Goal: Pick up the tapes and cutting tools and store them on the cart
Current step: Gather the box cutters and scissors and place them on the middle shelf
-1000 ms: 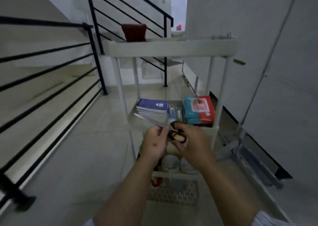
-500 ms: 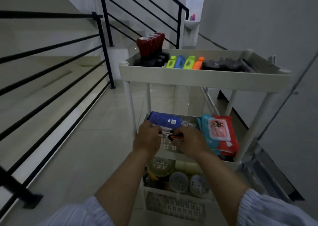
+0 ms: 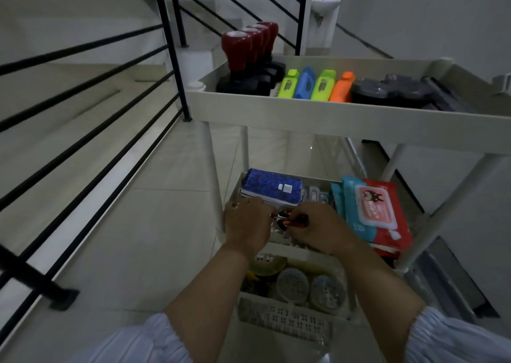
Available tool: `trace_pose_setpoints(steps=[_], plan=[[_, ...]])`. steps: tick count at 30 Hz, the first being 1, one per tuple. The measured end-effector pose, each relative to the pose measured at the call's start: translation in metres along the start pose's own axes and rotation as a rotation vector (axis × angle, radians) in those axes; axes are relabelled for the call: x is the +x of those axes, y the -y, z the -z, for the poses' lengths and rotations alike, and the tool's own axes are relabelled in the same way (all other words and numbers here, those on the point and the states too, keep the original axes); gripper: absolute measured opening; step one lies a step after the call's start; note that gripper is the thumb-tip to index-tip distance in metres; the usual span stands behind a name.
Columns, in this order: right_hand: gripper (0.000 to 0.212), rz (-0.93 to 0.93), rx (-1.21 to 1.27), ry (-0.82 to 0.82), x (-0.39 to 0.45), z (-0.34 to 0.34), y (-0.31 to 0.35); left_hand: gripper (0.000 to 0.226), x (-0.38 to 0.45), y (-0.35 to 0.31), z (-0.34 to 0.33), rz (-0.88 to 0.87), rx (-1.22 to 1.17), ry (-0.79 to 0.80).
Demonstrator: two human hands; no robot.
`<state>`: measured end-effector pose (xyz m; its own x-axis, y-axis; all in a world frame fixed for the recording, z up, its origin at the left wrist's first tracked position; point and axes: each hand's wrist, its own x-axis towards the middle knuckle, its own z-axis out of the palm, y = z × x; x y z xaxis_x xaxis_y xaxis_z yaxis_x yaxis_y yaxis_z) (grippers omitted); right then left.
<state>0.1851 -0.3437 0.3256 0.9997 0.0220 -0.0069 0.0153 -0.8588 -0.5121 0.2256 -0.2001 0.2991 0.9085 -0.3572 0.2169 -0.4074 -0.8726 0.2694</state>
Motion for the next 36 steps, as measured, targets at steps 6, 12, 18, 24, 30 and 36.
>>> trace_pose_setpoints(steps=[6,12,18,24,30,36], plan=[[0.027,0.003,0.012,0.015,0.008,0.005,-0.004,0.021,0.004,-0.001,-0.003,-0.064,-0.121,0.138],[0.024,0.023,0.061,0.061,0.013,0.005,-0.006,0.025,0.014,0.008,-0.003,-0.052,-0.016,0.233],[0.048,-0.009,0.078,0.120,0.017,0.011,-0.013,0.029,0.025,0.011,-0.004,-0.065,0.018,0.343],[0.066,-0.028,-0.060,0.144,0.022,0.000,-0.017,0.030,0.027,0.009,-0.002,-0.071,0.015,0.379],[0.084,-0.005,-0.183,0.196,0.026,0.002,-0.023,0.051,0.024,0.011,-0.001,-0.225,-0.153,0.347],[0.054,0.038,-0.229,0.253,0.024,0.013,-0.019,0.038,0.025,0.010,0.000,-0.155,-0.297,0.455]])
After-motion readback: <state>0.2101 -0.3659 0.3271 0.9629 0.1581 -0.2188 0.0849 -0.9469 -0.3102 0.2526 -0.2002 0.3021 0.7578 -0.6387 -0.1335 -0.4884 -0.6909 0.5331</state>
